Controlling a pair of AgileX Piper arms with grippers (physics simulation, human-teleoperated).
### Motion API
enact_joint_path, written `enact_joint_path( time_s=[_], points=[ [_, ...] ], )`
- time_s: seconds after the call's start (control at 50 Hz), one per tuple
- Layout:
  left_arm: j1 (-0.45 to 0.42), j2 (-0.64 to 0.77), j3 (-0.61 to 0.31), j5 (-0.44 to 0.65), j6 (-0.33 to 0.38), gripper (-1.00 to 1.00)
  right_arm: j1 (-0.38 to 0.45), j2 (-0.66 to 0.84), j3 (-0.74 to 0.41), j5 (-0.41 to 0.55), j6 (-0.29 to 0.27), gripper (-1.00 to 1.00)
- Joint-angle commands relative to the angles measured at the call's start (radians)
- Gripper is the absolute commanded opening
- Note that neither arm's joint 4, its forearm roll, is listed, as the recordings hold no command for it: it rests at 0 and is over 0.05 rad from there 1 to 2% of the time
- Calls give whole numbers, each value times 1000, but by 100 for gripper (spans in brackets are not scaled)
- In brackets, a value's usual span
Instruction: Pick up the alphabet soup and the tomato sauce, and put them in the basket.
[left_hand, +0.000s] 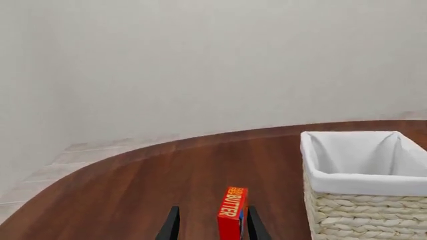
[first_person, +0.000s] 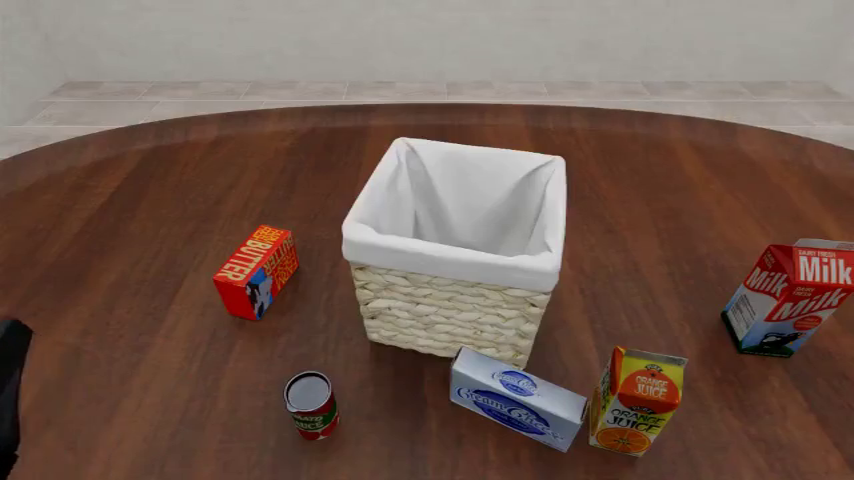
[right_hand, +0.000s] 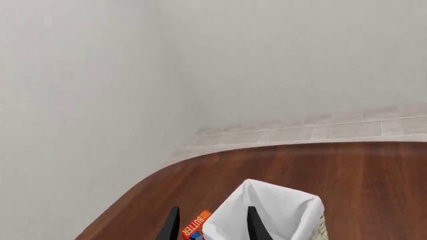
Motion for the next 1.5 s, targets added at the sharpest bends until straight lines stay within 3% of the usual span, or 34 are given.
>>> enact_joint_path(
  time_s=[0.02, 0.32, 0.46, 0.48, 0.54, 0.78, 0.98, 1.04, 1.16, 1.32, 1.42, 1.46, 1.5],
  points=[
    [-41, 1, -111, 83, 44, 100, -1, -14, -26, 16, 1, 100],
    [-116, 113, -271, 170, 82, 100, -6, -41, -40, 32, 16, 100],
    [-127, 208, -370, 224, 58, 100, -2, -52, -48, 43, 17, 100],
    [-127, 228, -384, 235, 29, 100, 0, -53, -49, 45, 17, 100],
    [-135, 245, -401, 244, 79, 100, 4, -56, -51, 47, 18, 100],
    [-141, 446, -531, 340, 32, 100, 16, -67, -63, 56, 24, 100],
    [-148, 525, -568, 392, 77, 100, 18, -76, -70, 62, 27, 100],
    [-124, 522, -580, 396, 134, 100, 17, -76, -66, 58, 30, 100],
    [-113, 579, -628, 451, 88, 100, 11, -74, -66, 57, 30, 100],
    [-165, 657, -648, 517, 47, 100, 14, -78, -72, 63, 32, 100],
    [-187, 692, -659, 550, 58, 100, 15, -78, -70, 62, 30, 100],
    [-227, 721, -669, 579, 12, 100, 14, -78, -70, 62, 26, 100],
    [-230, 729, -675, 590, 28, 100, 15, -77, -69, 62, 26, 100]
  ],
)
